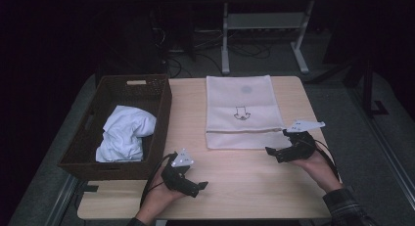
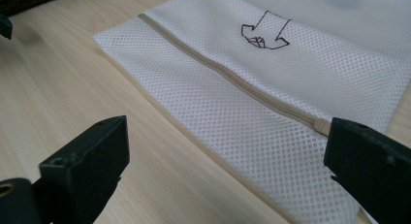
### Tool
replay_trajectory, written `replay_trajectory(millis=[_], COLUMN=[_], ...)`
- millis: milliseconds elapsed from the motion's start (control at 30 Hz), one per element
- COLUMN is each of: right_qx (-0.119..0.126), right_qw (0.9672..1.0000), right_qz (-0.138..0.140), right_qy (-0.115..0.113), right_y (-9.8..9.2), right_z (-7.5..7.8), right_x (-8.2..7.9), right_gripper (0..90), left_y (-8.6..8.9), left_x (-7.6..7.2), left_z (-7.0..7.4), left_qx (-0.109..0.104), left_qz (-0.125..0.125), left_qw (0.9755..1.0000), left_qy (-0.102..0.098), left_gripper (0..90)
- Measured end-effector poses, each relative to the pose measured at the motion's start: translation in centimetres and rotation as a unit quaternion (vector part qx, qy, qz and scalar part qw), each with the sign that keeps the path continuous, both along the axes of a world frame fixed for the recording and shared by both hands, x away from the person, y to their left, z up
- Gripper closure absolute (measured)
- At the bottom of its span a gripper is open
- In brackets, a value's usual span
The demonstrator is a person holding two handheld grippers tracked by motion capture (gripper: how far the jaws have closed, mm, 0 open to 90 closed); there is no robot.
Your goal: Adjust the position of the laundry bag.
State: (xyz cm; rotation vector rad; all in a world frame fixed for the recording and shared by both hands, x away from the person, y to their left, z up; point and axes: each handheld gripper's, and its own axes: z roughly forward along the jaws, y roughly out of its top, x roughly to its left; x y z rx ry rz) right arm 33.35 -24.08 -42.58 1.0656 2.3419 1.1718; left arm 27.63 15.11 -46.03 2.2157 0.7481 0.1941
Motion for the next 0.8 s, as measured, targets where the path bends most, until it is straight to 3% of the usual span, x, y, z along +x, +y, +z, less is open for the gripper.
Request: replay_trajectory(millis=[633, 667, 800], right_qx=[0.009, 0.021, 0.015], right_qw=[0.9999, 0.9997, 0.9997], right_qz=[-0.008, -0.010, -0.015], right_qy=[-0.007, -0.011, -0.008], right_y=[1.3, 1.3, 1.3], right_z=[0.8, 0.9, 1.0], right_x=[2.5, 2.7, 3.2], right_gripper=[3.7, 5.6, 5.2], left_y=[0.0, -0.1, -0.3], left_x=[0.0, 0.0, 0.2], left_z=[0.1, 0.1, -0.1], left_qx=[-0.007, -0.008, -0.003], left_qz=[-0.002, -0.002, -0.002], left_qw=[1.0000, 1.0000, 1.0000], left_qy=[-0.001, 0.001, 0.000], left_gripper=[0.0, 0.0, 0.0])
